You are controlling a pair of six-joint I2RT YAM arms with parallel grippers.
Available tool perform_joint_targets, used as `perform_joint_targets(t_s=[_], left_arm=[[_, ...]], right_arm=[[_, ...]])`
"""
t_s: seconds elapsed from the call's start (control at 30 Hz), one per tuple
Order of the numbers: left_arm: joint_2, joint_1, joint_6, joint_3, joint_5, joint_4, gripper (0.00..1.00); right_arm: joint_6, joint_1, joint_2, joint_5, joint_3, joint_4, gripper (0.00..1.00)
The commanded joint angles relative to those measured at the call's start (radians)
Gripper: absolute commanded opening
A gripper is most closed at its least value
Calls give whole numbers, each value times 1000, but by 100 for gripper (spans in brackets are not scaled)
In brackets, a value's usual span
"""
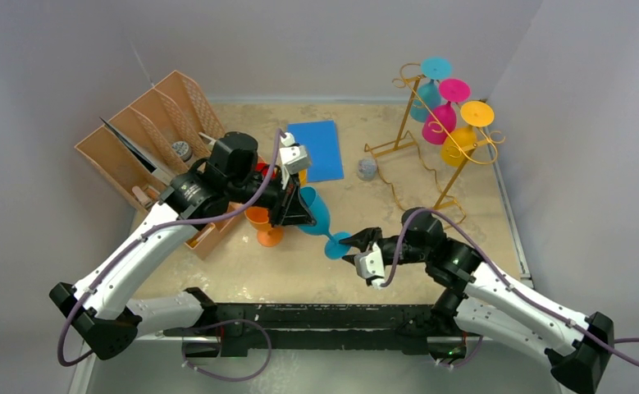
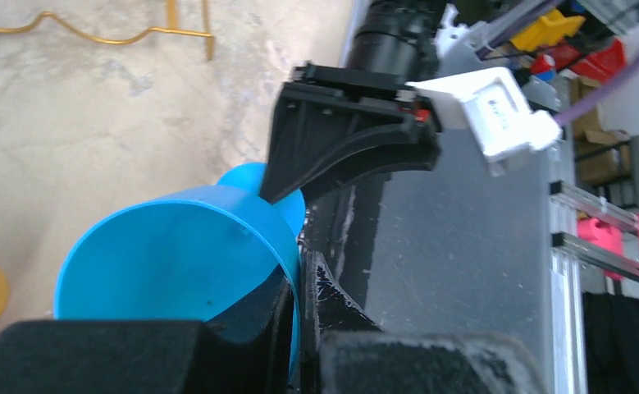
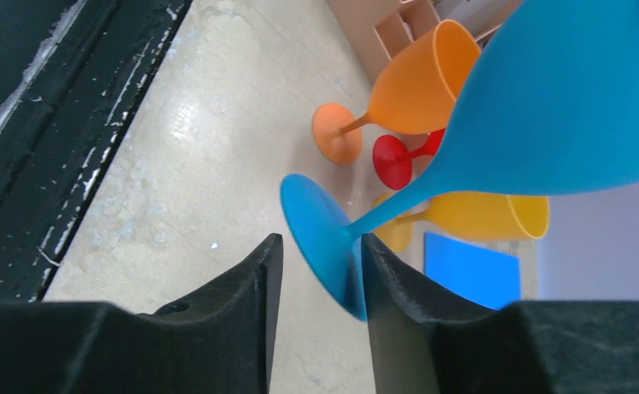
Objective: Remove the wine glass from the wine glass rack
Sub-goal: Place the wine glass at the center of the board.
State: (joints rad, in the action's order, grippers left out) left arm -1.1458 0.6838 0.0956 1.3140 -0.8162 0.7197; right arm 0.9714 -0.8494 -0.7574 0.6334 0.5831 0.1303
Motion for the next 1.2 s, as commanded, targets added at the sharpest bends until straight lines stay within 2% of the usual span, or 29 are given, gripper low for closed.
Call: perform_joint_targets(t_s=[0.0, 0.17, 0.27, 0.43, 0.53, 0.6, 0.73, 0.97, 1.03, 1.17], left_arm=[[10, -4, 3, -3, 154, -8, 0], [10, -4, 6, -15, 185, -3, 0], [11, -4, 21, -28, 221, -19, 0], [-59, 15, 67, -22, 421, 32, 0], [-71, 46, 79, -49, 523, 12, 0], [-71, 67, 84, -70, 573, -12, 0], [-101, 84, 97, -83, 637, -31, 0], [-229, 169, 93, -26, 752, -37, 0], [-256, 183, 91, -21, 799, -40, 0], [-292, 190, 81, -31, 800, -79, 0]], right_arm=[[-84, 1, 43, -26, -12, -51, 46], [-140, 1, 80, -16, -21, -53, 49], [-224, 1, 112, -39, -49, -118, 49], [-595, 1, 152, -175, -132, -408, 49], [-818, 1, 178, -346, -149, -462, 53], [-931, 1, 200, -487, -139, -429, 55], [-1163, 1, 226, -627, -84, -281, 57], [-1420, 1, 169, -725, 79, 36, 59], [-1464, 1, 156, -716, 117, 95, 60], [-1515, 1, 161, -704, 159, 160, 60]])
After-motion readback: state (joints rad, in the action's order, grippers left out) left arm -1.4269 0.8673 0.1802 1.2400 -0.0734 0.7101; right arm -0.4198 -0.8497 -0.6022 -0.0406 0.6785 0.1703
